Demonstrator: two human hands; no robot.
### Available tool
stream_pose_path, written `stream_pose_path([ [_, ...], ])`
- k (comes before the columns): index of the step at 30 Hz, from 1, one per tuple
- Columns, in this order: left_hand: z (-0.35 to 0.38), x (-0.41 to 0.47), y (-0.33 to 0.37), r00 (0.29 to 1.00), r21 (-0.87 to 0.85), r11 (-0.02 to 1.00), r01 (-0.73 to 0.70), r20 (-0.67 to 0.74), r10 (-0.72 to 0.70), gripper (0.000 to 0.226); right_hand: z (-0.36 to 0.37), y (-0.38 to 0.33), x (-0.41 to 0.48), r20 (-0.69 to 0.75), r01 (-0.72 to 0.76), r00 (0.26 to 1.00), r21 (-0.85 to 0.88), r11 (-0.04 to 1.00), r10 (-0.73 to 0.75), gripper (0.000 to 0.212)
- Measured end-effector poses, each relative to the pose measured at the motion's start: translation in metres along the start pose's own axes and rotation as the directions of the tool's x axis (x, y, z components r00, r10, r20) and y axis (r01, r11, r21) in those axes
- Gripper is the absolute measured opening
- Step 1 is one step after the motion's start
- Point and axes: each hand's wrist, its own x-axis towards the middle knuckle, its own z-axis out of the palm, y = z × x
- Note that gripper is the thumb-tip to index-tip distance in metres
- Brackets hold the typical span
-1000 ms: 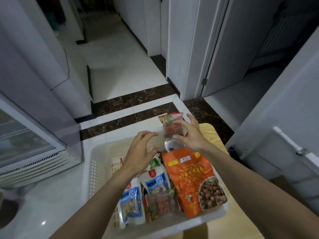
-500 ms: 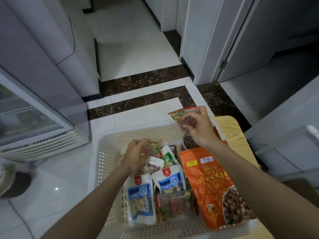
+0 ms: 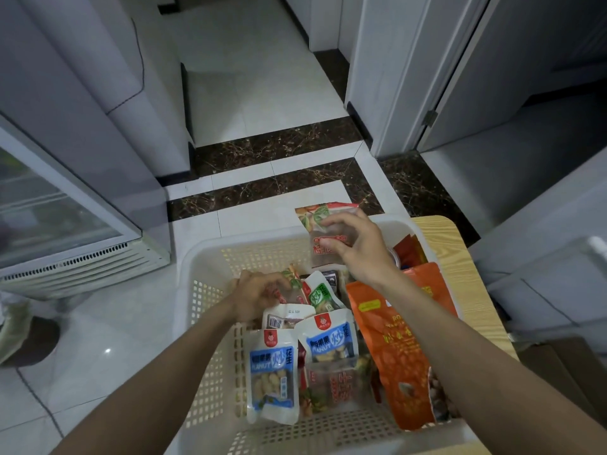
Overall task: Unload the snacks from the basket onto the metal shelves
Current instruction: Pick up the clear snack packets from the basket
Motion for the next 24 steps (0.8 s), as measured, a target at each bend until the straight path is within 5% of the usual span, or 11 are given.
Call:
stream_pose_path([
  [7,-0.005,-0.021,0.009,0.993,-0.344,0.932,0.112,0.072,-0.093,0.042,0.001,-0.010,-0.010,0.012,-0.037,0.999,0.071,0.997,0.036,0.032],
  [11,-0.004,-0.036,0.025,0.976,-0.425,0.891,0.158,-0.069,-0.206,0.025,-0.006,-0.023,-0.024,-0.025,-0.054,0.998,0.123,0.991,0.057,0.030],
  [16,-0.015,-0.062,0.048,0.913,-0.459,0.888,-0.030,-0.373,-0.162,0.034,-0.024,-0.039,-0.049,-0.065,-0.058,0.996,0.109,0.992,0.065,0.032],
  [24,-0.010,-0.130,0.138,0.828,-0.565,0.777,-0.279,-0.552,-0.104,0.043,-0.064,-0.098,-0.119,-0.190,0.067,0.982,0.284,0.957,-0.012,0.027],
])
